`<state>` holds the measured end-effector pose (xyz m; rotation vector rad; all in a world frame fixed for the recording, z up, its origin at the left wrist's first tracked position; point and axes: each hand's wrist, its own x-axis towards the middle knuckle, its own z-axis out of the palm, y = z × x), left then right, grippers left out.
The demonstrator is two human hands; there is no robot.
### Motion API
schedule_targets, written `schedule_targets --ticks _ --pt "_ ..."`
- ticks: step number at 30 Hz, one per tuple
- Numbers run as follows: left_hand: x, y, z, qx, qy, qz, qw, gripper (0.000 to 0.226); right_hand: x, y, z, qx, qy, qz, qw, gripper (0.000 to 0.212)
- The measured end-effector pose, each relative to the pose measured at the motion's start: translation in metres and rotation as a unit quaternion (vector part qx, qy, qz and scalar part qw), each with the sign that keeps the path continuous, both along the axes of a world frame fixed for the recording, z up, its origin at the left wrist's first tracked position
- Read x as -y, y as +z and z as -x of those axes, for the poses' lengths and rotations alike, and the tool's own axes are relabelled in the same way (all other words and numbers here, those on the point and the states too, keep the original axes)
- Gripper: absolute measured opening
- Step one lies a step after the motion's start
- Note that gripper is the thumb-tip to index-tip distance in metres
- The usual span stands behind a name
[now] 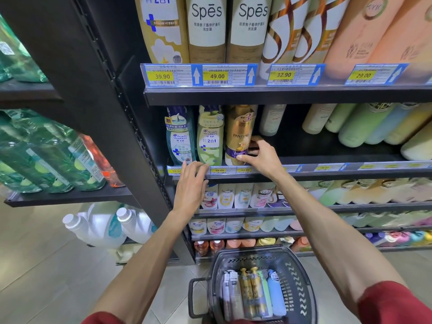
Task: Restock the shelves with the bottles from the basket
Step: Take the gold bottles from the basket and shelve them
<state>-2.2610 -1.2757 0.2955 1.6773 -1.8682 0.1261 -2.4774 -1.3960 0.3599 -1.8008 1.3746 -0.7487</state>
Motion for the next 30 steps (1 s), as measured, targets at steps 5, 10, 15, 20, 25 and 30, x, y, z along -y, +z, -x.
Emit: schedule_targets --ticks 5,10,15,20,25,30 --pt "0.000 0.002 -0.001 0.028 0.001 -0.005 1.000 0.045 -0.005 0.003 -0.001 -0.041 -0.012 0.003 0.999 0.067" --pt "-0.003 0.013 0.000 0.050 0.006 -0.043 0.998 0.043 -0.010 0.014 0.002 -0.089 0.000 0.012 0.996 0.058" --pt "-0.003 0.041 0.012 0.100 0.056 -0.138 0.984 0.034 -0.014 0.028 0.013 -0.230 0.055 0.027 0.971 0.061" --pt "-0.005 0.066 0.033 0.172 0.080 -0.215 0.958 0.044 -0.023 0.039 0.034 -0.326 0.078 0.070 0.939 0.061" --pt "-0.014 0.083 0.064 0.187 0.073 -0.227 0.953 0.045 -0.036 0.047 0.063 -0.391 0.100 0.109 0.908 0.060" --pt "-0.025 0.097 0.096 0.215 0.087 -0.234 0.944 0.049 -0.055 0.044 0.100 -0.390 0.095 0.142 0.905 0.056"
